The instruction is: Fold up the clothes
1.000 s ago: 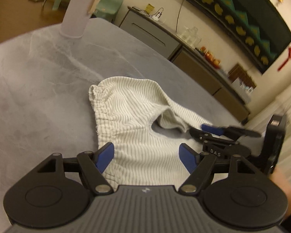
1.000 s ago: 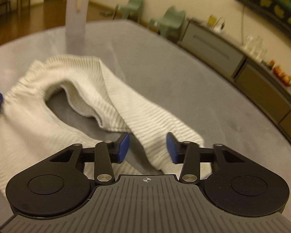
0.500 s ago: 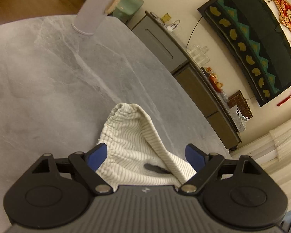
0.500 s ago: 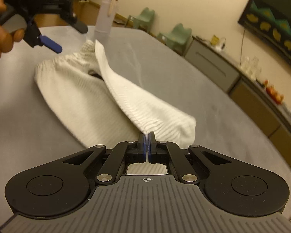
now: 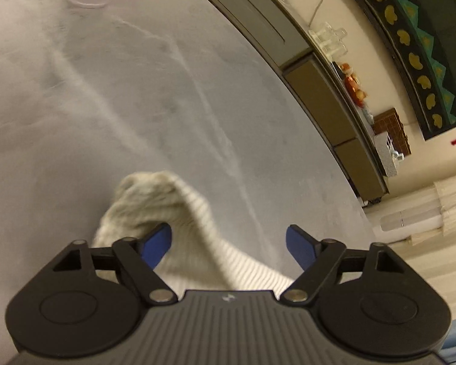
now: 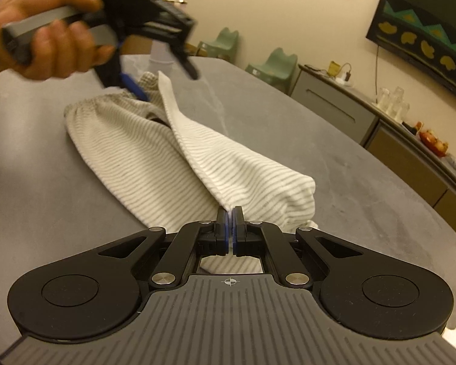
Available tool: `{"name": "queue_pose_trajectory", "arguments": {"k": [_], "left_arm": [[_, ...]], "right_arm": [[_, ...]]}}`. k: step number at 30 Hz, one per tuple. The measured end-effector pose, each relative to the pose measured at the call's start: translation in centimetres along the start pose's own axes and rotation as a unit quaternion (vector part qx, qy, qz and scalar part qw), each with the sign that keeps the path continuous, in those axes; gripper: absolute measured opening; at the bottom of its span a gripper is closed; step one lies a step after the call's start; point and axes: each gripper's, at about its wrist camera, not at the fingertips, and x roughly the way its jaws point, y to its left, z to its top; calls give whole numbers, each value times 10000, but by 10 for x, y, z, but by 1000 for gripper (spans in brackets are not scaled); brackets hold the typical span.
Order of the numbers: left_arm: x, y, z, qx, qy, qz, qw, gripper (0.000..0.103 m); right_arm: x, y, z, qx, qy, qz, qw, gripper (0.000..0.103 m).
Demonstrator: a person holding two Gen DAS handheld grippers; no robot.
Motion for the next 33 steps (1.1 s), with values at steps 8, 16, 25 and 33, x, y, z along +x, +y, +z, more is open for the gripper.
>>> {"name": "queue_pose_trajectory", "arguments": {"k": [8, 16, 25, 33], "left_arm": [[-36, 16, -30, 307, -190, -355, 9987, 2], [-45, 71, -94, 222, -277, -269, 9990, 3], [-59, 65, -94, 420, -773, -660, 9939, 21], [-51, 73, -88, 317, -881, -631, 9936, 28]], "right_arm": [[-3, -8, -7, 52, 24, -201, 9998, 1], [-13, -12, -21, 348, 543, -170, 9978, 14], [-39, -72, -39, 3648, -4, 512, 9297, 42], [1, -77, -37, 4321, 134, 319, 9012, 45]]}}
